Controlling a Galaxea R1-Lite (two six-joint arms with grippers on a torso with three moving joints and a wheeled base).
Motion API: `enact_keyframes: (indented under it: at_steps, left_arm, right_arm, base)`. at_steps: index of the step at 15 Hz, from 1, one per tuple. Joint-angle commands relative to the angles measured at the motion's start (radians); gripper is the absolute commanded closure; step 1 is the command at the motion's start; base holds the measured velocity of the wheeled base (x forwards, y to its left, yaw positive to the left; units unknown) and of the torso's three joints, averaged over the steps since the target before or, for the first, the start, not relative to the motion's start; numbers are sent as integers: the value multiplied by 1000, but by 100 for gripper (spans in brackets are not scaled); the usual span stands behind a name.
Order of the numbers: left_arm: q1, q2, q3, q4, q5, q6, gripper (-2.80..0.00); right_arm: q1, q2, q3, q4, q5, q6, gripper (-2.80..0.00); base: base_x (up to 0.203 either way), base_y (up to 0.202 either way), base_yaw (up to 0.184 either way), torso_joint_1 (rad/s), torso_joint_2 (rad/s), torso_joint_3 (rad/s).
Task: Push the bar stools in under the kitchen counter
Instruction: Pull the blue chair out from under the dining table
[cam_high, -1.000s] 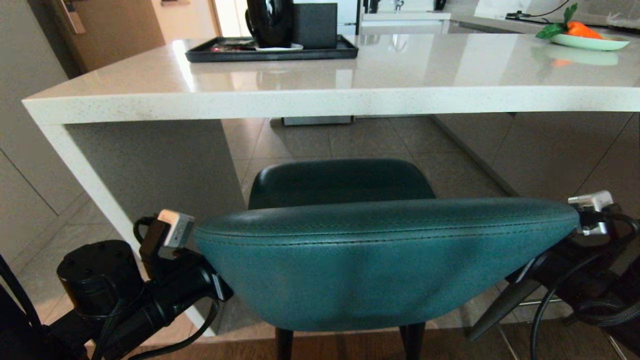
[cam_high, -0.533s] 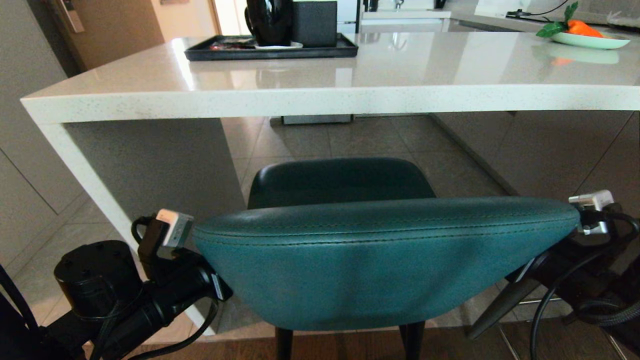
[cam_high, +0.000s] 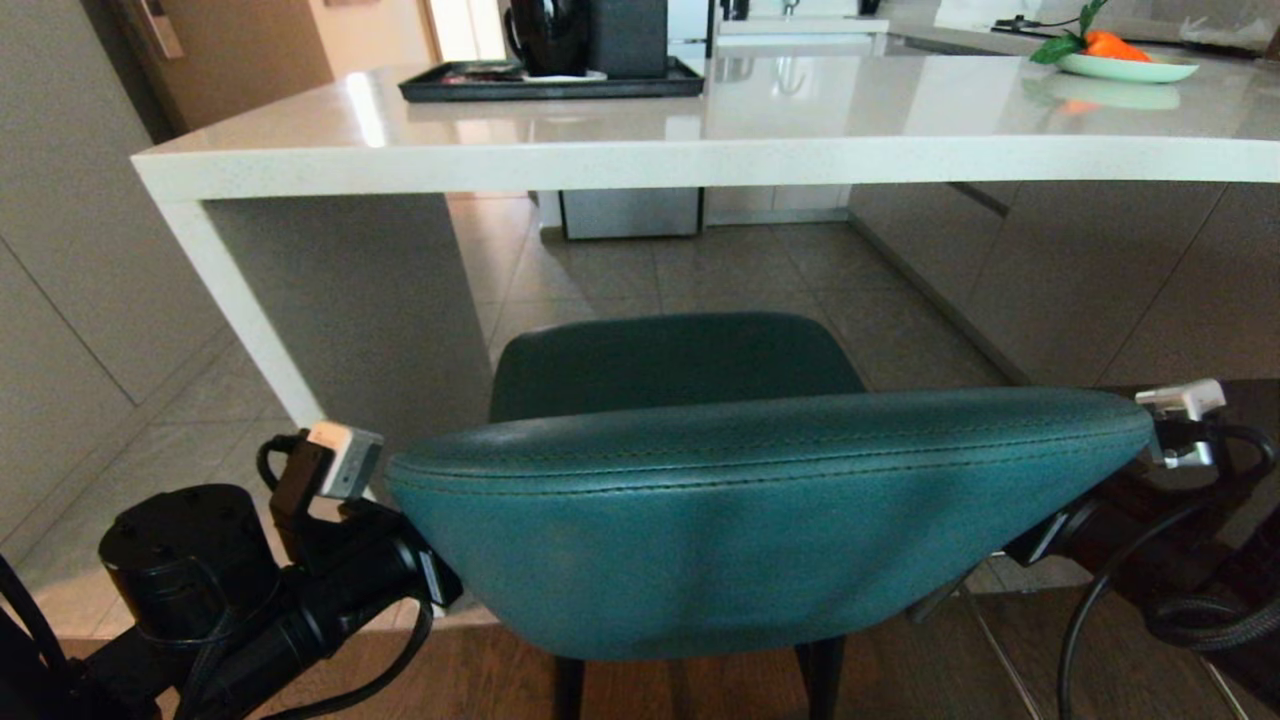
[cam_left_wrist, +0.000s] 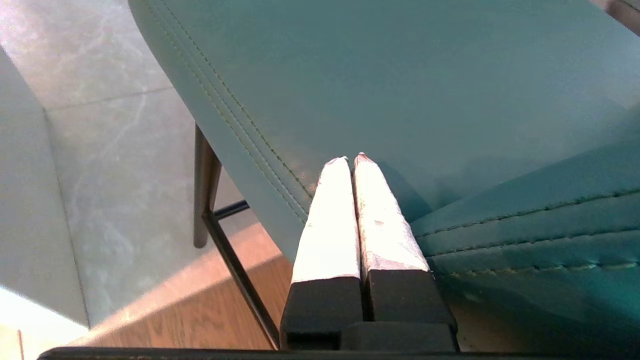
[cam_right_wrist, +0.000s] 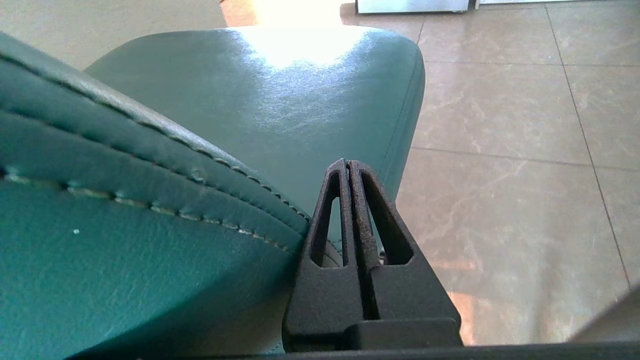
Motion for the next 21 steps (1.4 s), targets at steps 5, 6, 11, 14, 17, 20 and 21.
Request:
enact_keyframes:
  at_steps: [5, 6, 11, 14, 17, 20, 21]
  left_arm:
    - [-2, -4, -6, -11, -1, -2, 0]
    - [-3, -4, -5, -11, -1, -2, 0]
    - [-2, -2, -4, -11, -1, -2, 0]
    - [-2, -1, -6, -11, -2, -3, 0]
    - [-2, 0, -7, -11, -1, -3, 0]
    - [0, -2, -3, -11, -1, -3, 0]
    - [0, -2, 0, -11, 0, -3, 0]
  right_arm:
    - [1, 0, -4, -9, 2, 0, 0]
    - [-1, 0, -4, -9, 2, 0, 0]
    - [1, 0, 0, -9, 3, 0, 0]
    - [-1, 0, 0, -9, 4, 2, 0]
    - [-1, 0, 1, -9, 2, 3, 0]
    - [-1, -1, 3, -9, 2, 5, 0]
    - [-1, -1, 3, -9, 2, 5, 0]
  base:
    - [-191, 0, -3, 4, 4, 3]
    - [-190, 0, -1, 4, 7, 2]
    - [-191, 0, -2, 3, 4, 1]
    - [-168, 0, -3, 0, 4, 3]
    - [0, 0, 0, 0, 0, 0]
    - [0, 0, 0, 0, 0, 0]
    - [0, 0, 0, 0, 0, 0]
